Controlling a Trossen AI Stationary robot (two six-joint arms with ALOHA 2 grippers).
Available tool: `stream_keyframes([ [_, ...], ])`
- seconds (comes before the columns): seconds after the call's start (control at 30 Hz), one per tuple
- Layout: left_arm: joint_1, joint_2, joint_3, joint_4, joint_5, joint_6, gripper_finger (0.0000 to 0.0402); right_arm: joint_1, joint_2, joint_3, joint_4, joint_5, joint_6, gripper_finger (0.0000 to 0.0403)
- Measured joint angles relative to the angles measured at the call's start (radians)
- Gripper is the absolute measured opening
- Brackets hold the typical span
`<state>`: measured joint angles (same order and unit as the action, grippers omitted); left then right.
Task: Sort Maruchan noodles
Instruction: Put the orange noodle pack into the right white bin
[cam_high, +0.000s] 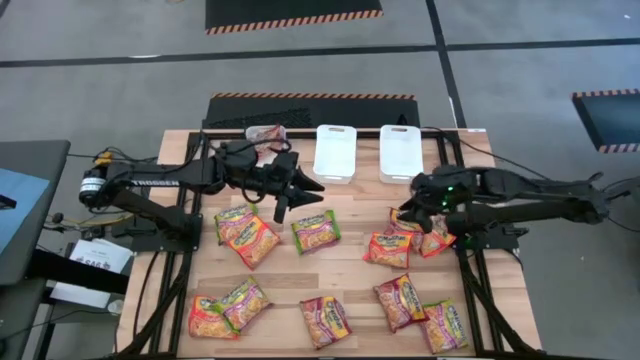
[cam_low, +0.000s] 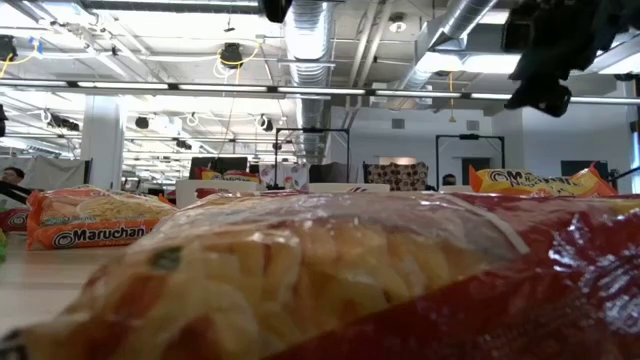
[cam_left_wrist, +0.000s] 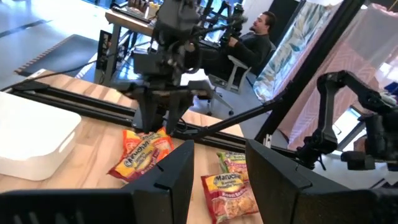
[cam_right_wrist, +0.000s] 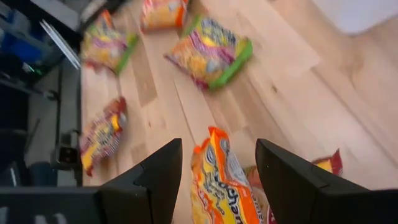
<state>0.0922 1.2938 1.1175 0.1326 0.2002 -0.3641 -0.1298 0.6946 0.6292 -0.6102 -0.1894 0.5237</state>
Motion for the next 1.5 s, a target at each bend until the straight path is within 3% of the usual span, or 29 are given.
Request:
stream_keyframes([
  [0.63, -0.041, 0.000, 0.000, -0.006, -0.007, 0.000, 0.0132, 0.150, 0.441, 0.000, 0.087, 0.004, -0.048, 0.0230],
  [1.13, -0.041, 0.000, 0.000, -0.017, -0.006, 0.000, 0.0132, 0.163, 0.649, 0.004, 0.129, -0.001, -0.087, 0.0225],
  [1.3, -0.041, 0.000, 0.000, -0.016, -0.006, 0.000, 0.0132, 0.169, 0.651, 0.003, 0.140, -0.003, -0.068, 0.0167],
  [1.5, -0.041, 0.000, 0.000, -0.019, -0.006, 0.004, 0.0132, 0.169, 0.653, 0.032, 0.127, -0.007, -0.061, 0.0039],
])
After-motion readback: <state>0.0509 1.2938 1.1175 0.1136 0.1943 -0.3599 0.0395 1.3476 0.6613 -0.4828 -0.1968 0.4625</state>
